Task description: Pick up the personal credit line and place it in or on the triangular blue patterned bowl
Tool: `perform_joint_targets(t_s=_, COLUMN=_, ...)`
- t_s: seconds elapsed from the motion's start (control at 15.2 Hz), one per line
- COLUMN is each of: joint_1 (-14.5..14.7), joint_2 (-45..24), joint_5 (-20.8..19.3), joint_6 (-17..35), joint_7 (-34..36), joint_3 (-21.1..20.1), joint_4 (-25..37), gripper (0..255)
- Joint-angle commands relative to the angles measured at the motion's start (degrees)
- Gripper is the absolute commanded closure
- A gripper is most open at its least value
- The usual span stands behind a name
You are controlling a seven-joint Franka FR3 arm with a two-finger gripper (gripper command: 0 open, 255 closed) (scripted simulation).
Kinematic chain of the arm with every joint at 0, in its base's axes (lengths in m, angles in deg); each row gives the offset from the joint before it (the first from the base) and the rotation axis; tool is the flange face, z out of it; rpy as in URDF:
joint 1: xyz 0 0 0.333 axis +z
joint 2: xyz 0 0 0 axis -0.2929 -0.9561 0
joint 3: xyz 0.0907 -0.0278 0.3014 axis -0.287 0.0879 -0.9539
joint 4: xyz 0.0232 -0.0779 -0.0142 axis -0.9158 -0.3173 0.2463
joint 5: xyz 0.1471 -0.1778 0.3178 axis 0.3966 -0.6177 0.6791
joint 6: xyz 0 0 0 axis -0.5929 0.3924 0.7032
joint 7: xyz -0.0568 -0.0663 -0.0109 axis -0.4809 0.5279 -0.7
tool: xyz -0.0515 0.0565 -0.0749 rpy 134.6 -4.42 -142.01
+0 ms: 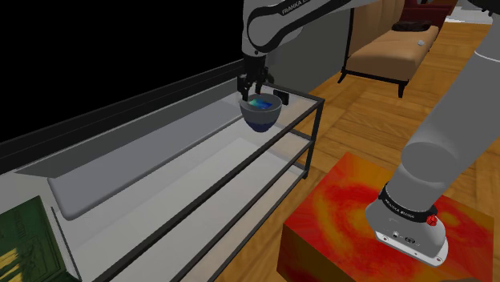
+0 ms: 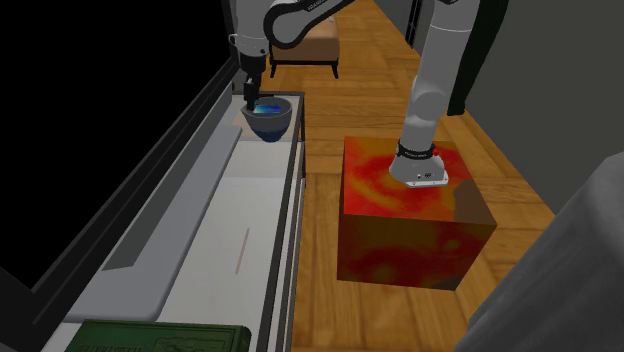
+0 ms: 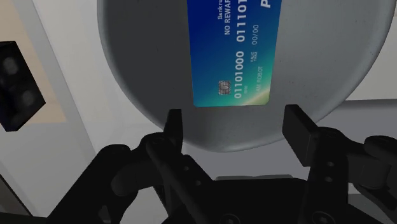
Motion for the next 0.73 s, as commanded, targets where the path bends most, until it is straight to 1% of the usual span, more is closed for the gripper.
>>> perform_joint_targets(t_s=0.0, joint_1=0.0, joint_2=0.0, joint_5=0.0, joint_6=0.0, joint_7=0.0, joint_3=0.0, joint_4=0.0, gripper=0)
perform_joint_targets(t_s=0.26, joint_1=0.0, joint_2=0.0, joint_5=0.0, joint_6=0.0, joint_7=0.0, joint_3=0.0, joint_4=0.0, gripper=0)
perform_joint_targets(t_s=0.53, joint_1=0.01, joint_2=3.11, joint_5=1.24, joint_6=-6.86, joint_7=-0.86, joint_3=0.17, joint_4=3.91, gripper=0)
perform_joint_targets(t_s=0.66, joint_1=0.01, joint_2=3.12, joint_5=1.24, joint_6=-6.85, joint_7=-0.87, joint_3=0.17, joint_4=3.91, gripper=0)
